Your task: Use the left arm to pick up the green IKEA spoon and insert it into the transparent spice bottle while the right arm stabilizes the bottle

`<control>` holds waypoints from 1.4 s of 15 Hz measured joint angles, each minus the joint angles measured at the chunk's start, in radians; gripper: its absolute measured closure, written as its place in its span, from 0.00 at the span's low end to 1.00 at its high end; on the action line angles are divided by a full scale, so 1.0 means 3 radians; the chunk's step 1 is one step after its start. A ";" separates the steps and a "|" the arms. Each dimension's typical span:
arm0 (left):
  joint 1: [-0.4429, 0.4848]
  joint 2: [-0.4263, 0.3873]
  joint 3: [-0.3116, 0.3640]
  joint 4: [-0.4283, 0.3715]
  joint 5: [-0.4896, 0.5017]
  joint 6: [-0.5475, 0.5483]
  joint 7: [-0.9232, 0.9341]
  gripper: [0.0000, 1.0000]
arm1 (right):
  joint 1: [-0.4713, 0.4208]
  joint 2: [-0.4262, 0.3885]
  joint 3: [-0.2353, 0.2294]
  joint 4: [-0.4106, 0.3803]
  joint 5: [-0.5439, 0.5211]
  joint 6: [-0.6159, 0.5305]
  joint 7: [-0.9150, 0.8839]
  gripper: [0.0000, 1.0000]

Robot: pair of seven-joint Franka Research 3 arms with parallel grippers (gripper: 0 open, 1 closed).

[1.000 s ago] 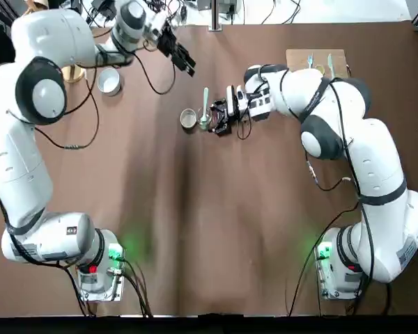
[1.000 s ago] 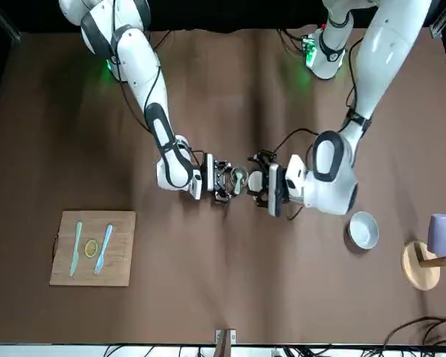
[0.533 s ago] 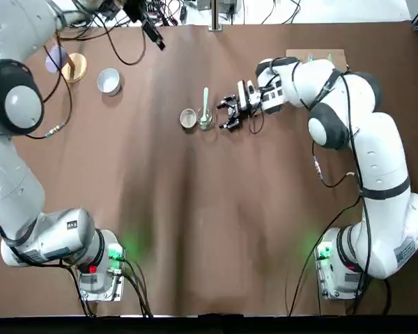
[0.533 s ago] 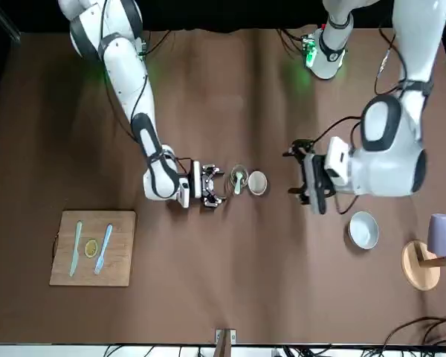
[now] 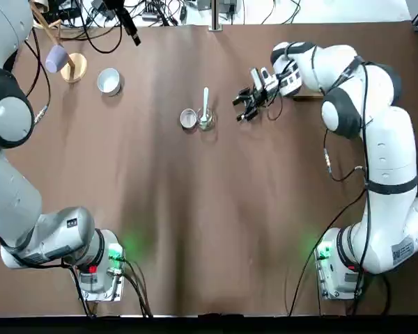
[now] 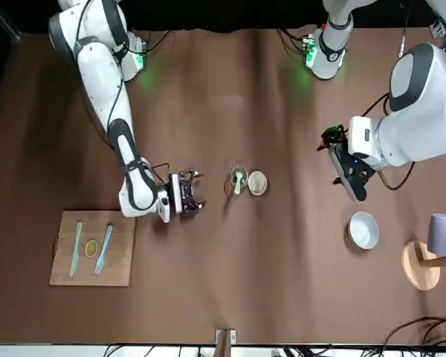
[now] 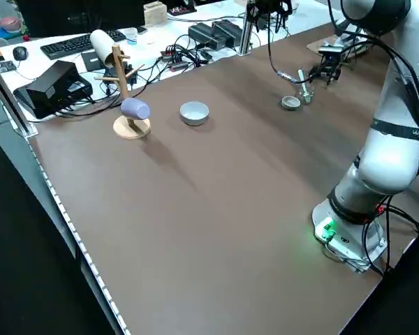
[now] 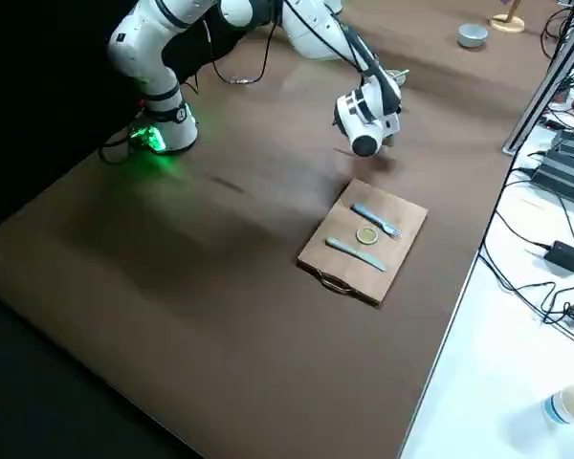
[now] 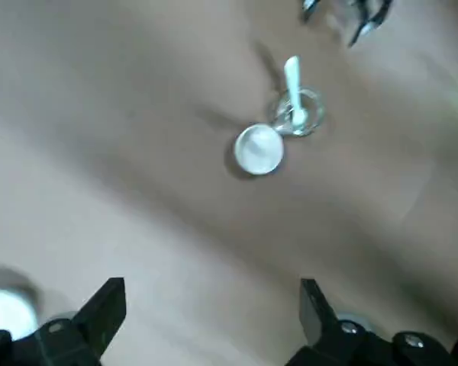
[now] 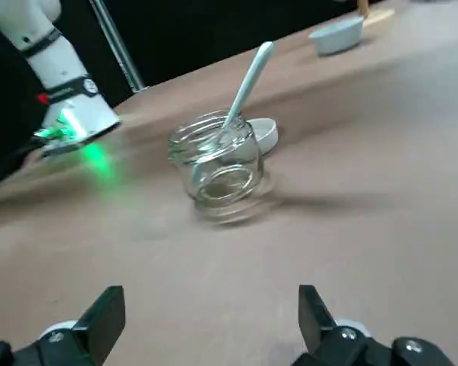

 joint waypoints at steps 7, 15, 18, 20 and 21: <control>0.0057 -0.0025 0.0014 0.0256 0.0818 -0.0223 -0.1461 0.00 | -0.0302 -0.0173 -0.0345 0.0846 -0.0911 -0.0942 0.1588 0.00; 0.0072 -0.0062 0.0020 0.0342 0.1131 -0.0322 -0.1943 0.00 | -0.0285 -0.0174 -0.0911 0.1709 -0.1814 -0.1476 0.3143 0.00; 0.0131 -0.0059 0.0036 0.0341 0.1144 -0.0322 -0.1974 0.00 | -0.0245 -0.0172 -0.1028 0.1824 -0.1898 -0.1408 0.3516 0.00; 0.0166 -0.0054 0.0038 0.0341 0.1300 -0.0322 -0.1977 0.00 | -0.0216 -0.0173 -0.1051 0.1891 -0.1905 -0.1406 0.3707 0.00; 0.0174 -0.0052 0.0038 0.0341 0.1382 -0.0322 -0.1983 0.00 | -0.0205 -0.0174 -0.1059 0.1917 -0.1910 -0.1406 0.3794 0.00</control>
